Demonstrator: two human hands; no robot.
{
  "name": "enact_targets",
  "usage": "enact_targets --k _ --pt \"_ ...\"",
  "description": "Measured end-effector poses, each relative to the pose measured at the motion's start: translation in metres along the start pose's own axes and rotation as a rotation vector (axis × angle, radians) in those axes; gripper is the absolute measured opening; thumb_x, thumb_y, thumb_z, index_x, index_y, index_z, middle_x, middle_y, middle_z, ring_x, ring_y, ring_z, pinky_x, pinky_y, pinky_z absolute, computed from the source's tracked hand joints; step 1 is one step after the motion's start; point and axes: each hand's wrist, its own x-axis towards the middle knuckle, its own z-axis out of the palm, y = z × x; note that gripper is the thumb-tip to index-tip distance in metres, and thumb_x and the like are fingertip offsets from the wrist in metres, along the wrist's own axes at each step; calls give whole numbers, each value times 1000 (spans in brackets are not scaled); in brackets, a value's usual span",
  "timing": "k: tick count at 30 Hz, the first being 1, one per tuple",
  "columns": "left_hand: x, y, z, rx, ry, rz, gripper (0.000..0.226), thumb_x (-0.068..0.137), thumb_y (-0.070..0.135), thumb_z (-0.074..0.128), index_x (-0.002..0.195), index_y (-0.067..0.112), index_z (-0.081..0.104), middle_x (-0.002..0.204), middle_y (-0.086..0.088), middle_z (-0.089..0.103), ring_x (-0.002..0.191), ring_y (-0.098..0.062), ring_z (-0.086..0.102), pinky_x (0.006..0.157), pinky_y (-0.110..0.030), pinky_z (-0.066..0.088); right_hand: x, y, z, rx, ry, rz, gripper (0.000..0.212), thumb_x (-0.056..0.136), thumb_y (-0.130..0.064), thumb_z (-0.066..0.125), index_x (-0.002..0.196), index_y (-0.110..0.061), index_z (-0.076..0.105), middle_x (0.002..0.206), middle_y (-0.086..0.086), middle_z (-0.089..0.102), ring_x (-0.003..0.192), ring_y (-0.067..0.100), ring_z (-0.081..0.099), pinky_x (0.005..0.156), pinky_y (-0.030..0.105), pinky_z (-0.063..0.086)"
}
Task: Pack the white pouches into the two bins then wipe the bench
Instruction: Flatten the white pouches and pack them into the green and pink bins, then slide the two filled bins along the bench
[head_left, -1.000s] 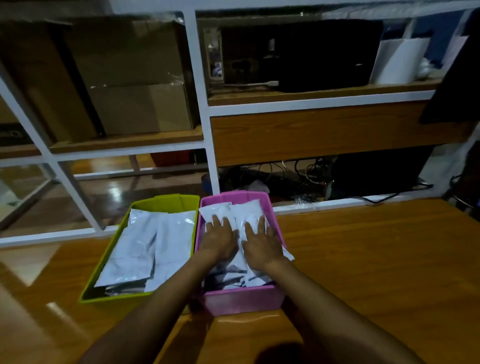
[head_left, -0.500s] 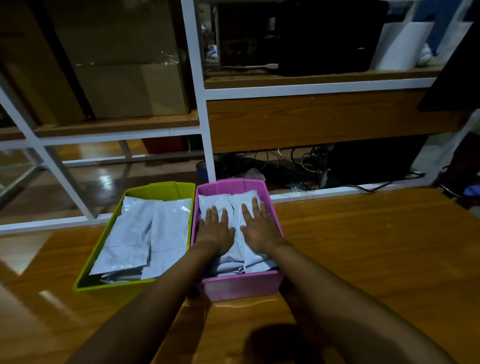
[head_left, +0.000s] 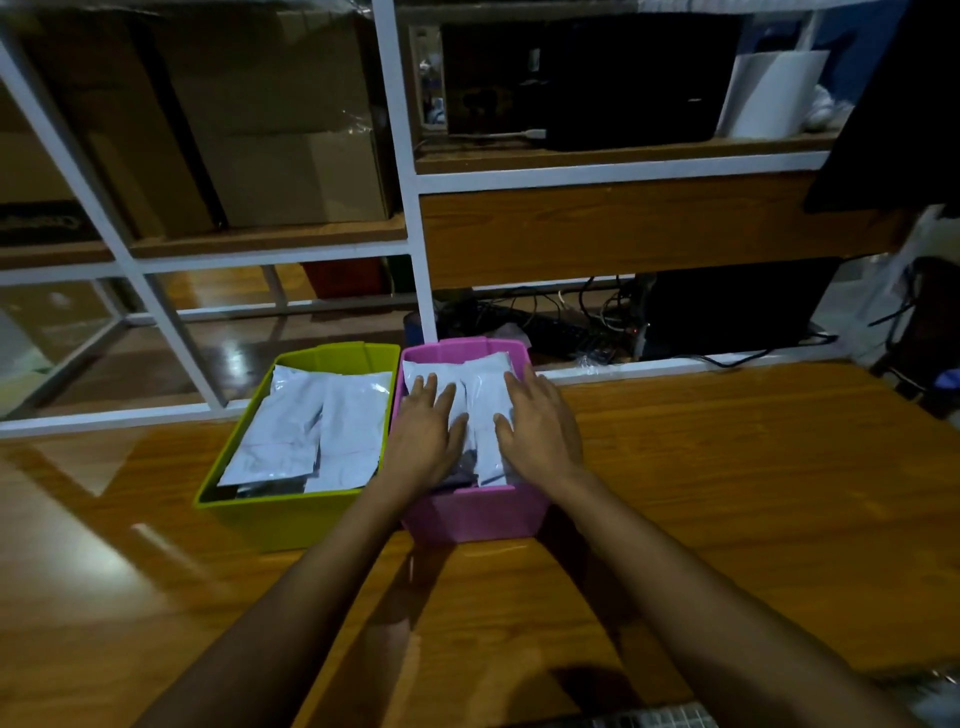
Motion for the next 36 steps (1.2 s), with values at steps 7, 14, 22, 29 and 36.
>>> enact_targets --k 7,14,22,29,36 --pt "-40 -66 -19 168 -22 -344 37 92 33 46 105 3 63 102 -25 61 100 -45 55 77 -50 49 -15 2 20 71 -223 307 78 91 -48 53 152 -18 15 161 13 7 138 39 30 105 45 39" --pt "-78 -114 -37 43 -9 -415 49 94 34 37 62 3 57 64 -18 59 67 -40 62 58 -37 46 -16 -29 38 -23 -204 390 82 91 -46 56 152 -18 11 158 15 20 133 38 39 98 44 46" --pt "-98 -163 -51 67 12 -430 47 95 35 41 60 7 55 60 -6 50 61 -30 56 54 -27 32 -30 -79 58 -33 -164 409 81 90 -43 58 152 -16 12 155 18 27 126 38 47 93 43 49" --pt "-139 -212 -74 54 77 -514 48 89 37 34 53 8 49 53 -5 45 52 -27 46 49 -26 27 -42 -146 70 22 -216 308 80 90 -42 60 152 -20 14 154 12 30 132 34 41 100 44 45" --pt "-195 -274 -117 93 124 -569 45 82 40 36 46 13 42 46 3 40 47 -22 42 45 -25 22 -50 -229 102 31 -288 212 83 91 -47 56 152 -23 6 161 12 12 141 37 28 106 45 39"
